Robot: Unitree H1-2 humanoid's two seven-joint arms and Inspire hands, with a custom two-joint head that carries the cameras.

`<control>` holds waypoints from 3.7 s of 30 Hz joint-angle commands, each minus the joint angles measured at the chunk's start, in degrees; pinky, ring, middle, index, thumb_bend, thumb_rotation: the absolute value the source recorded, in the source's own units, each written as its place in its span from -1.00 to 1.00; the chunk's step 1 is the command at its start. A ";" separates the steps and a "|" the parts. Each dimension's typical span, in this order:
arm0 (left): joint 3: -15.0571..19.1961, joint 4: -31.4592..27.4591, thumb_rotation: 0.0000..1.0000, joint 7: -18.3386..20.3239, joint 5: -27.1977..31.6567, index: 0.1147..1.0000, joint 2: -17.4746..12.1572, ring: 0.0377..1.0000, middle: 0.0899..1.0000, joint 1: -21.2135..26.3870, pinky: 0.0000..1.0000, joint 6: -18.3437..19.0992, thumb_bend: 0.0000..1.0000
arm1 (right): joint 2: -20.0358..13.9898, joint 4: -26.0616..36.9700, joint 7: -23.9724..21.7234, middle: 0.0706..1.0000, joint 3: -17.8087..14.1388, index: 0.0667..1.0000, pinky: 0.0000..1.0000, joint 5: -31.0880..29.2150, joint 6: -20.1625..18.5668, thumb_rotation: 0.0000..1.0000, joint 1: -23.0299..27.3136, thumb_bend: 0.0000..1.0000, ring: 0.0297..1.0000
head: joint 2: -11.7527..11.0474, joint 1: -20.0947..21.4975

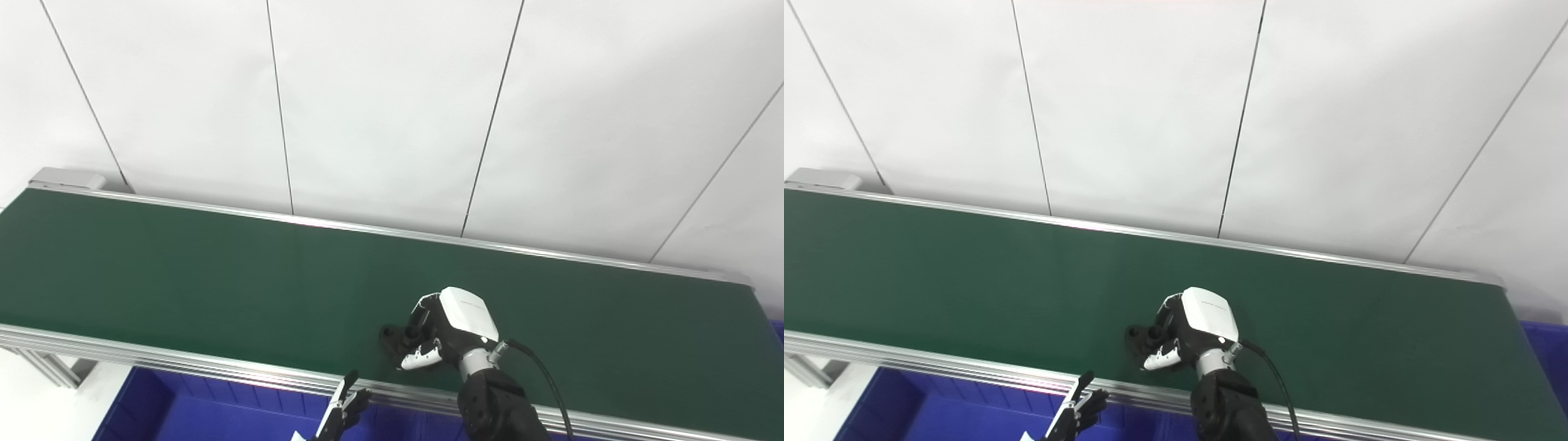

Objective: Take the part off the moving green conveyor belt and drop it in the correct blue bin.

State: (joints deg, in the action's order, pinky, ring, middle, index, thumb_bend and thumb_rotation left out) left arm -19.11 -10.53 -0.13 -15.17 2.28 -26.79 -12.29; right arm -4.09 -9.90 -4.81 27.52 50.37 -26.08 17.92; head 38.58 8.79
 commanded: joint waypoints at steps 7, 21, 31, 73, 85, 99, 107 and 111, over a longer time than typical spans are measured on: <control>-0.40 -2.94 0.83 1.03 1.10 1.00 -0.17 0.81 0.81 0.18 0.81 -0.47 0.20 | -2.99 10.43 -0.56 -0.27 0.30 -0.02 -0.52 0.20 2.25 -1.00 -2.50 0.04 -0.42 | 0.87 3.44; 2.04 -6.54 1.00 3.24 3.68 1.00 -3.44 0.86 0.85 0.36 0.84 2.56 0.26 | -1.09 32.71 -15.25 -0.14 -4.76 -0.11 -0.67 11.95 -0.77 -1.00 -6.63 0.06 -0.59 | 4.86 12.58; 4.18 -11.24 1.00 5.48 6.69 1.00 -6.04 0.88 0.88 0.79 0.89 7.05 0.37 | -3.94 43.69 -27.25 -0.14 -4.54 -0.11 -0.73 28.70 2.99 -1.00 -15.44 0.06 -0.65 | 9.33 19.66; 7.53 -17.01 0.97 9.52 11.09 1.00 -8.60 0.89 0.92 4.91 0.94 18.52 0.37 | 1.40 49.49 -38.20 0.68 -15.36 0.64 0.62 43.36 21.02 0.41 -39.80 1.00 0.63 | 13.81 25.92; 6.57 -16.12 0.98 8.54 9.30 1.00 -7.28 0.85 0.88 3.26 0.88 15.25 0.37 | 1.61 50.77 -36.71 0.70 -17.05 0.70 0.78 37.82 21.01 0.64 -41.09 1.00 0.67 | 11.76 20.48; 3.48 -13.69 0.96 6.36 4.63 1.00 -4.50 0.82 0.84 -0.09 0.80 10.12 0.40 | 19.50 42.07 -0.36 0.51 -22.45 0.50 0.36 -34.57 37.88 0.58 -53.23 0.32 0.46 | 6.52 9.52; 3.08 -11.86 0.93 4.97 3.12 1.00 -3.42 0.81 0.84 -1.92 0.73 6.60 0.31 | 18.56 29.90 3.47 0.82 -24.63 0.79 0.70 -42.72 47.51 0.86 -52.48 0.36 0.75 | 2.97 5.25; 3.00 -10.28 0.92 3.48 1.72 1.00 -3.34 0.83 0.89 -2.42 0.72 3.62 0.23 | 16.80 25.66 6.31 0.85 -25.00 0.79 0.77 -42.35 51.64 0.86 -51.07 0.35 0.78 | 0.93 4.01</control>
State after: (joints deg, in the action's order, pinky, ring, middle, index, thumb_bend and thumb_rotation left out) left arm -15.70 -20.19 4.99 -12.49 -1.81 -28.78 -3.88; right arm 11.33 15.24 -0.35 2.59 8.94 19.08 -33.84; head 39.47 12.84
